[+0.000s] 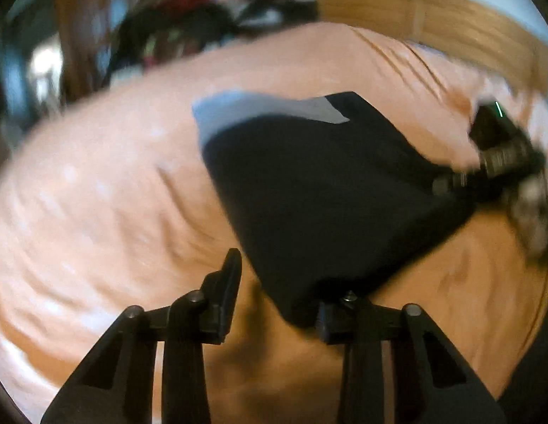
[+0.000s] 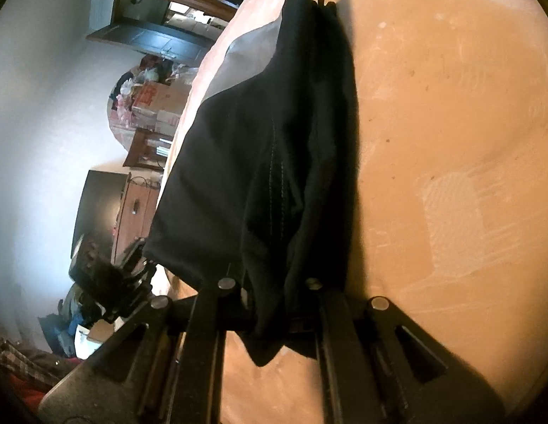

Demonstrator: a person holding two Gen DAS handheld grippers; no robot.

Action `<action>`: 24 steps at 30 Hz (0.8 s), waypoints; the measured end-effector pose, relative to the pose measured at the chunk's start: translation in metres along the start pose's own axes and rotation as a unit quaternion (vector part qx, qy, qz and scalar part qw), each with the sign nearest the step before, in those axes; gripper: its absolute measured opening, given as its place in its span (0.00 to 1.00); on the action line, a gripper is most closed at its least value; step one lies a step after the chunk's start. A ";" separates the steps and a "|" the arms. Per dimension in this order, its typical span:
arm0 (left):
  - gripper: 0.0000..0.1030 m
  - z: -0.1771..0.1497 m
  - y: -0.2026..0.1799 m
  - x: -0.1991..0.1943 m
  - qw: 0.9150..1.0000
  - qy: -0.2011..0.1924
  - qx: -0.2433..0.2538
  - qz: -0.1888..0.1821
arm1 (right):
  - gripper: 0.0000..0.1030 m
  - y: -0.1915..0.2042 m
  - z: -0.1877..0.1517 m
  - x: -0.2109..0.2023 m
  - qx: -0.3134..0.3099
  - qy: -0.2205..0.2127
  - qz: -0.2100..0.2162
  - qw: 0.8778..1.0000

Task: Fold small clothes
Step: 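Fold the jacket over with the right gripper while the left gripper holds it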

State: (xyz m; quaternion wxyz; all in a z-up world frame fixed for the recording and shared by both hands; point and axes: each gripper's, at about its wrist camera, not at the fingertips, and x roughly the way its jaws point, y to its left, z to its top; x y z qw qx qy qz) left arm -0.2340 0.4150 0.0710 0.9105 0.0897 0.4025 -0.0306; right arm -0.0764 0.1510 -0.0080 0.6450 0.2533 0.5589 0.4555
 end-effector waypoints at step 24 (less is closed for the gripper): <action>0.30 -0.010 -0.019 0.038 0.991 0.009 0.135 -0.022 | 0.03 -0.011 -0.009 0.011 -0.032 -0.013 0.022 0.999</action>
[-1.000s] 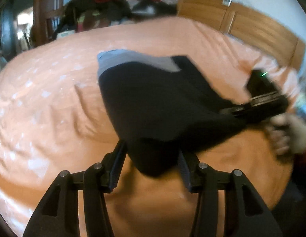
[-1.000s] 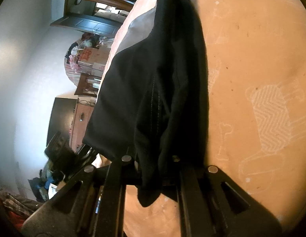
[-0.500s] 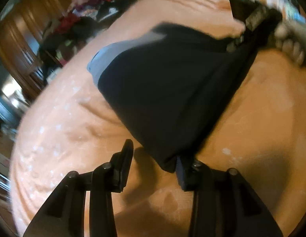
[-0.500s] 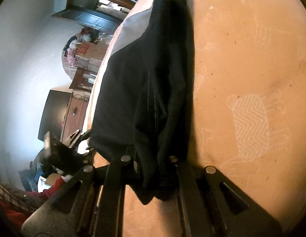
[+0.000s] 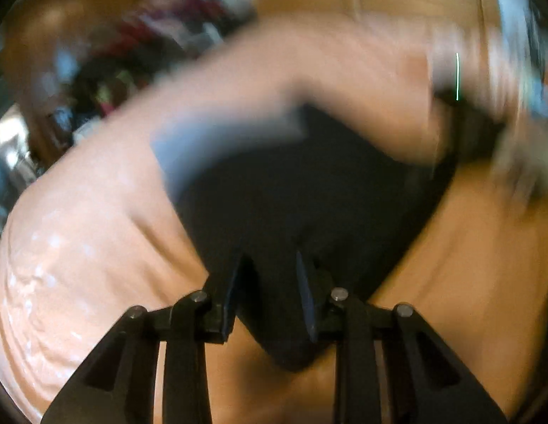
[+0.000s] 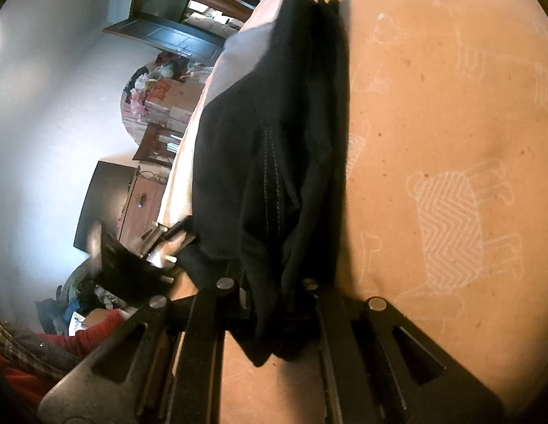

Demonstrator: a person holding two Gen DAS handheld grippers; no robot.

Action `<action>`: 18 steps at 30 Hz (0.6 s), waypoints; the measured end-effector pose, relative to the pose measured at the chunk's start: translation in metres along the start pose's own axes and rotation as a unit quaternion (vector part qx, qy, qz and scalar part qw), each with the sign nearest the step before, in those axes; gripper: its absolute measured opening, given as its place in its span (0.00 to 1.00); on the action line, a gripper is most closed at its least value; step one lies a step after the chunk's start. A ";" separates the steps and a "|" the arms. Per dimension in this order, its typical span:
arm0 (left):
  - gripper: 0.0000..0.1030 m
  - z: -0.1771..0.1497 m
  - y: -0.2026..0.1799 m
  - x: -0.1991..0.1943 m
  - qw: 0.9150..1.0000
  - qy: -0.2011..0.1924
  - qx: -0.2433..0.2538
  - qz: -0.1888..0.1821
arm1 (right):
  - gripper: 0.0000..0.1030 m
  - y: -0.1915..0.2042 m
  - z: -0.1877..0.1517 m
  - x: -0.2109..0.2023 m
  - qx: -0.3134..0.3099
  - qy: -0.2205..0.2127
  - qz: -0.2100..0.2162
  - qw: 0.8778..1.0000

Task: Fold small clothes
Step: 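Fold the jacket over with the right gripper while the left gripper holds it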

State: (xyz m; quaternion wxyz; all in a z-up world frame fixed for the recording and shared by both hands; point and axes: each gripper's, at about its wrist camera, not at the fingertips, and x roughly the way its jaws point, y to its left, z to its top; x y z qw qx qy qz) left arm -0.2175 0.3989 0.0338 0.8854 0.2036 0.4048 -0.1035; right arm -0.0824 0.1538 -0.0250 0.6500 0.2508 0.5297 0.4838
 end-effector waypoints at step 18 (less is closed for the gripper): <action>0.26 0.048 0.078 0.061 0.996 0.011 -0.090 -0.024 | 0.03 -0.009 0.001 -0.004 0.001 -0.007 0.020 1.000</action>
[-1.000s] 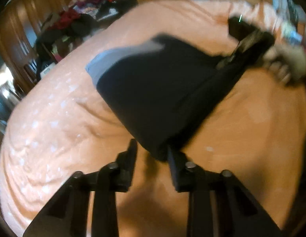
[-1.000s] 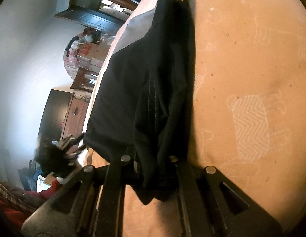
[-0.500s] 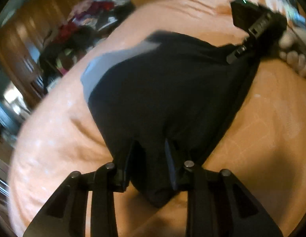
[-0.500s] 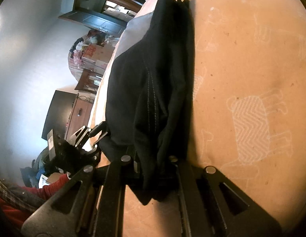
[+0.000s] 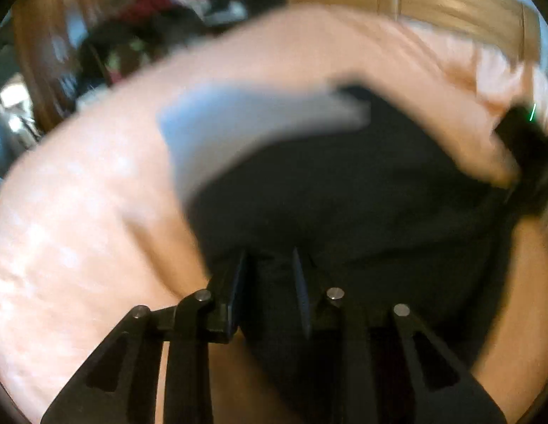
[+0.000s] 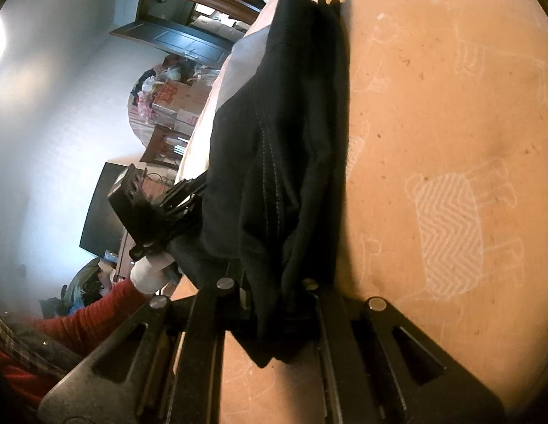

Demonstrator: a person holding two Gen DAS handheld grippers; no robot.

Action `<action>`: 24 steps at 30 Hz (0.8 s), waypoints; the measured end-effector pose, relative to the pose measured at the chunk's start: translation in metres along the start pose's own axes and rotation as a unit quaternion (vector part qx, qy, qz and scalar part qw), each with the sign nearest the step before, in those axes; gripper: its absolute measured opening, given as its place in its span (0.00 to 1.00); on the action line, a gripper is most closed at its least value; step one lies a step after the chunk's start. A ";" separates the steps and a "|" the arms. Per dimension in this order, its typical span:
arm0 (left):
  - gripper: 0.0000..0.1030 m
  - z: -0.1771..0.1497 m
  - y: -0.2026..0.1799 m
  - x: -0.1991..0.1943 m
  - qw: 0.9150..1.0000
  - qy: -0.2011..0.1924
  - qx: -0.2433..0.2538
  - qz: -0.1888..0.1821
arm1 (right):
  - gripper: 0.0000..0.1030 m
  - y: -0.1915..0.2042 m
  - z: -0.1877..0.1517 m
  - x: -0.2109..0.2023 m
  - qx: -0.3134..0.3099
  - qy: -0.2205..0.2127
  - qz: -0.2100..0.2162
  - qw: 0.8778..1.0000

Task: Fold small clothes
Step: 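Fold the jacket over with the right gripper while the left gripper holds it, then open both grippers and lift them away from the folded navy jacket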

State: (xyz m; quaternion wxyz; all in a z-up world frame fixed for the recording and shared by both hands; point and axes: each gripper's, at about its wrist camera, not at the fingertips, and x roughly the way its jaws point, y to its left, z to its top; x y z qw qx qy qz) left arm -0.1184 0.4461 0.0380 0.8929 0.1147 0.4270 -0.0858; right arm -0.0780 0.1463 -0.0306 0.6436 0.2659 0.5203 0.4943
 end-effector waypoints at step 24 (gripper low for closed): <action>0.46 -0.016 -0.008 -0.054 0.999 -0.001 -0.044 -0.016 | 0.05 0.006 -0.005 -0.012 -0.005 -0.014 -0.015 1.000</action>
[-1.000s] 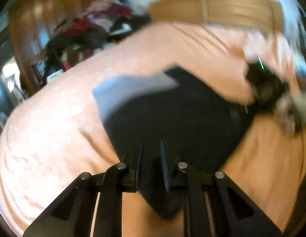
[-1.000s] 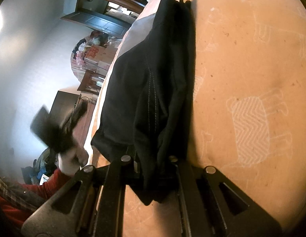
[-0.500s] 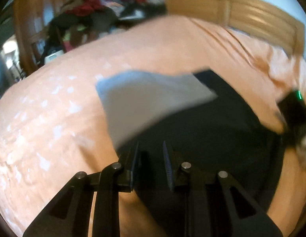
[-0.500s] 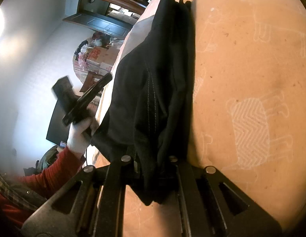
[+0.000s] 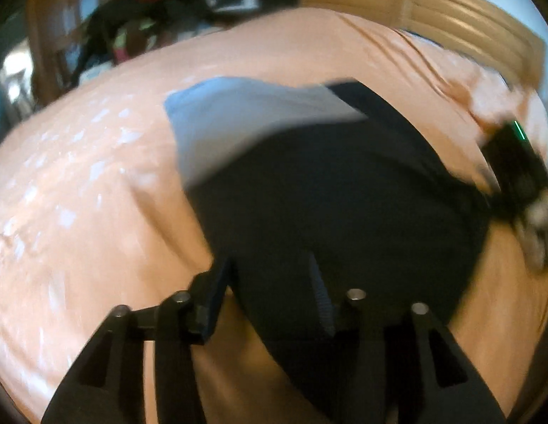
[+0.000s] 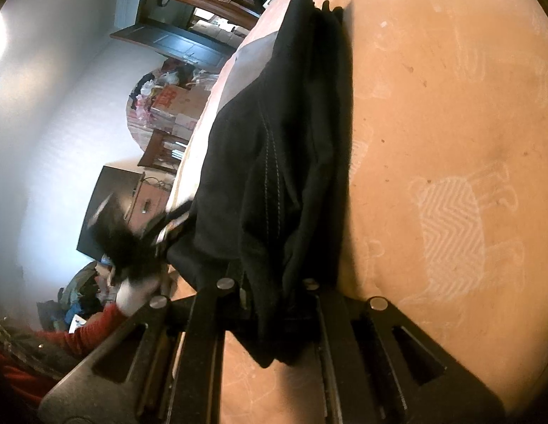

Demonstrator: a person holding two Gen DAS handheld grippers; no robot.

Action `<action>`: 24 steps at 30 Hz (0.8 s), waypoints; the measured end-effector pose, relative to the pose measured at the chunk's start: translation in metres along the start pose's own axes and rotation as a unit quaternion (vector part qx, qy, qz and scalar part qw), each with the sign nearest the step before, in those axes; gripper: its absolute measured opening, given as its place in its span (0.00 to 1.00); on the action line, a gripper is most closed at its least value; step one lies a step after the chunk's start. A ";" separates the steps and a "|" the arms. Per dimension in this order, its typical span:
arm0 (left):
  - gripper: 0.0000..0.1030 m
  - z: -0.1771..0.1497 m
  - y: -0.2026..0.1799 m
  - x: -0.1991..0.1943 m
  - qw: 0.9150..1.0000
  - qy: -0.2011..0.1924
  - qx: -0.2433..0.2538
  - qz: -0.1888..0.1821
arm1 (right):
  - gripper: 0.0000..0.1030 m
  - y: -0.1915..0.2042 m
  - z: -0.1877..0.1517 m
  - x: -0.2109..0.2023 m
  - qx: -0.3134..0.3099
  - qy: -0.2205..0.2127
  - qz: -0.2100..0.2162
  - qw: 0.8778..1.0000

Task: Fold small clothes
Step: 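Open both grippers and lift them away from the folded navy jacket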

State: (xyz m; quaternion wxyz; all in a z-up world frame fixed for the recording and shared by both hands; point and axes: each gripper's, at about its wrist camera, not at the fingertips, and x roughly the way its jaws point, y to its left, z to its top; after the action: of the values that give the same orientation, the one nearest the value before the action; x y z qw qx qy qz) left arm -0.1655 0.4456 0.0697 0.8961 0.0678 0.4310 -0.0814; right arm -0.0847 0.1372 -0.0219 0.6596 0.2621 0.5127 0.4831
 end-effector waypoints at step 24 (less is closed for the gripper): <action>1.00 -0.113 0.074 -0.073 0.974 0.088 -0.183 0.097 | 1.00 0.114 -0.155 -0.015 -0.145 -0.048 -0.427 0.891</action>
State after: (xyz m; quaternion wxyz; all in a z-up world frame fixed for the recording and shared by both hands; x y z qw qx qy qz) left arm -0.2813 0.5465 0.0605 0.8556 -0.0488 0.5069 0.0923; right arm -0.2709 0.1450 0.0280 0.8570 -0.0580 0.4668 0.2106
